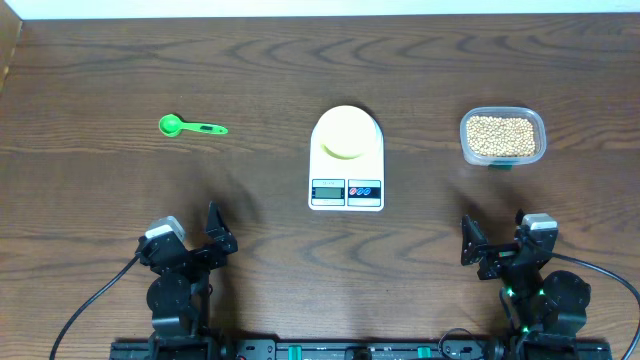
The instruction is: Scoop item into bowl and weigh 50g on scale
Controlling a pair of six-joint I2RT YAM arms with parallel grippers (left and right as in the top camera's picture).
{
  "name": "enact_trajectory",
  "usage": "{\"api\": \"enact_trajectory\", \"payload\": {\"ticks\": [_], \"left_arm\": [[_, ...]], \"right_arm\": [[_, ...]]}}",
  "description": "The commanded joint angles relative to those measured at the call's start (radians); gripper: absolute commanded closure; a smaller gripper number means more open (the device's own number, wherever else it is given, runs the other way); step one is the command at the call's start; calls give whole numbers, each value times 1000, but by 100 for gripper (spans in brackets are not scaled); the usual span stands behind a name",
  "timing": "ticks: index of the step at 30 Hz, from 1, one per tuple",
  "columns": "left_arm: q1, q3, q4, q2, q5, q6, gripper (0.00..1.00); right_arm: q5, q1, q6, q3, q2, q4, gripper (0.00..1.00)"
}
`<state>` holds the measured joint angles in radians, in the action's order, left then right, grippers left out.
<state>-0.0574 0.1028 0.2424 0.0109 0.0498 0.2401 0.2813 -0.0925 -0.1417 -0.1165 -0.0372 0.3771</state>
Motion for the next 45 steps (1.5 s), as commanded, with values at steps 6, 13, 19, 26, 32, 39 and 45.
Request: {"api": "enact_trajectory", "payload": {"ticks": [6,13,19,26,32,39,45], "left_arm": [[-5,-27,-1,-7,-12,9,2],[-5,-27,3,-7,-13,9,2],[-5,-27,3,-7,-12,9,2],[-4,-27,3,-7,-46,17,2],[-4,7,3,7,-91,16,2],[-4,297,51,267,-16,-64,2],[-4,757,214,719,82,-181,2]], "right_arm": [[6,1,-2,4,2,0,1],[-17,0,0,4,2,-6,1],[-17,0,0,4,2,-3,1],[-16,0,0,4,2,-5,1],[32,1,0,0,1,-30,1],[-209,1,38,-134,-104,-154,1],[-332,1,185,-433,-492,-183,1]]}}
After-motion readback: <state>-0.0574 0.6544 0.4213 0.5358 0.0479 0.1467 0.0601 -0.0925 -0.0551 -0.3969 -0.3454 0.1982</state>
